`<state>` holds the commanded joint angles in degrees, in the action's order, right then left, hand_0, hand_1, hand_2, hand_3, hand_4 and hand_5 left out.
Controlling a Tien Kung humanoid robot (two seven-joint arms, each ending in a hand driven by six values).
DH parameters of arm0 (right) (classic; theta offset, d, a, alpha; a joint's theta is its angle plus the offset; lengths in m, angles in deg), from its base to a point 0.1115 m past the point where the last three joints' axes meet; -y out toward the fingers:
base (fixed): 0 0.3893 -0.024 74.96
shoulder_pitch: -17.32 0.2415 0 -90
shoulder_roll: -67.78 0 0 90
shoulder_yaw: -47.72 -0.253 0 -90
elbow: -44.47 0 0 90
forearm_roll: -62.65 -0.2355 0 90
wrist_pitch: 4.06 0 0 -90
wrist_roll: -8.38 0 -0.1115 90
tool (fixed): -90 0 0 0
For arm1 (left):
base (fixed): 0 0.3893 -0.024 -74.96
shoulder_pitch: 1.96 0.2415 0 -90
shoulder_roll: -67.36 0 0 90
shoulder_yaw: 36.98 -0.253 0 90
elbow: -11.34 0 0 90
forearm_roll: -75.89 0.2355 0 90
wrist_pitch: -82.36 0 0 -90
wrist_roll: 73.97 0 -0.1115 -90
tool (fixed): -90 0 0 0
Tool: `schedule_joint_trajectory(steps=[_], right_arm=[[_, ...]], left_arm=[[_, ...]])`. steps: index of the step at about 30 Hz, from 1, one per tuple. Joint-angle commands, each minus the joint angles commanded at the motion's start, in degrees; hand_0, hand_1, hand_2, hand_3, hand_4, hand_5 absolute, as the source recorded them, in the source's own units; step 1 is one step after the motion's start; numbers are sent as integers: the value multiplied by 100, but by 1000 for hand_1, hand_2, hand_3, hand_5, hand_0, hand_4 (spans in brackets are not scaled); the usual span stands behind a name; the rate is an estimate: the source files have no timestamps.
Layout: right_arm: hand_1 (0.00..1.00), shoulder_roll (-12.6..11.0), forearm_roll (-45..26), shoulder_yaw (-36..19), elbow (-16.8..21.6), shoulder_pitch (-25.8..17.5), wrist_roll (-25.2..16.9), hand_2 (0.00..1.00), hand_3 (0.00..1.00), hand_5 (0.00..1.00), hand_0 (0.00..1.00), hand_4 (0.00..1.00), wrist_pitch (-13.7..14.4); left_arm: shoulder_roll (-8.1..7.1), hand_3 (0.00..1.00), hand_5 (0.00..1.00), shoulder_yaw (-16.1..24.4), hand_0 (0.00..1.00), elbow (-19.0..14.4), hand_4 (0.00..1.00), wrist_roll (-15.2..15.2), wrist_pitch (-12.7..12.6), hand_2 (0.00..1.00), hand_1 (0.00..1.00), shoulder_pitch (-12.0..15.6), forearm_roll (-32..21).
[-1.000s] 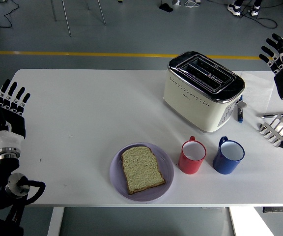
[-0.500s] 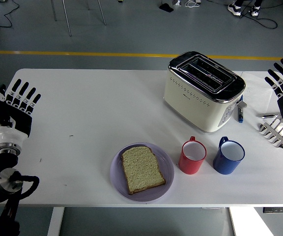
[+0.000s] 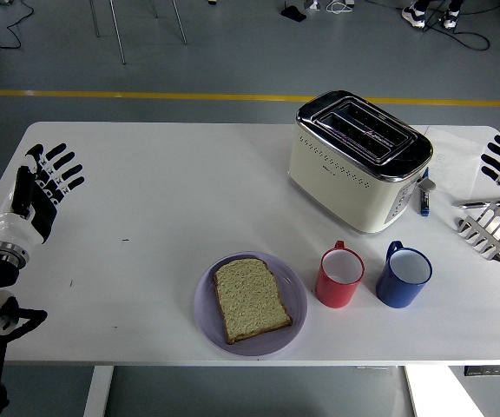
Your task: Push plate across desktop,pick up the break from the machine,place the break in the plate
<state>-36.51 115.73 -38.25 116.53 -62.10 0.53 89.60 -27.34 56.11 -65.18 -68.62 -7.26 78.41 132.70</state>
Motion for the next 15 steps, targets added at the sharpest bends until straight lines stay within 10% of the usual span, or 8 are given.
schedule_joint_trajectory(steps=[15], right_arm=[[784, -32, 28, -67, -185, 80, -71, 786, 765, 583, 856, 526, -1]], left_arm=[[8, 836, 998, -140, 774, -109, 593, 22, 352, 860, 810, 20, -212]])
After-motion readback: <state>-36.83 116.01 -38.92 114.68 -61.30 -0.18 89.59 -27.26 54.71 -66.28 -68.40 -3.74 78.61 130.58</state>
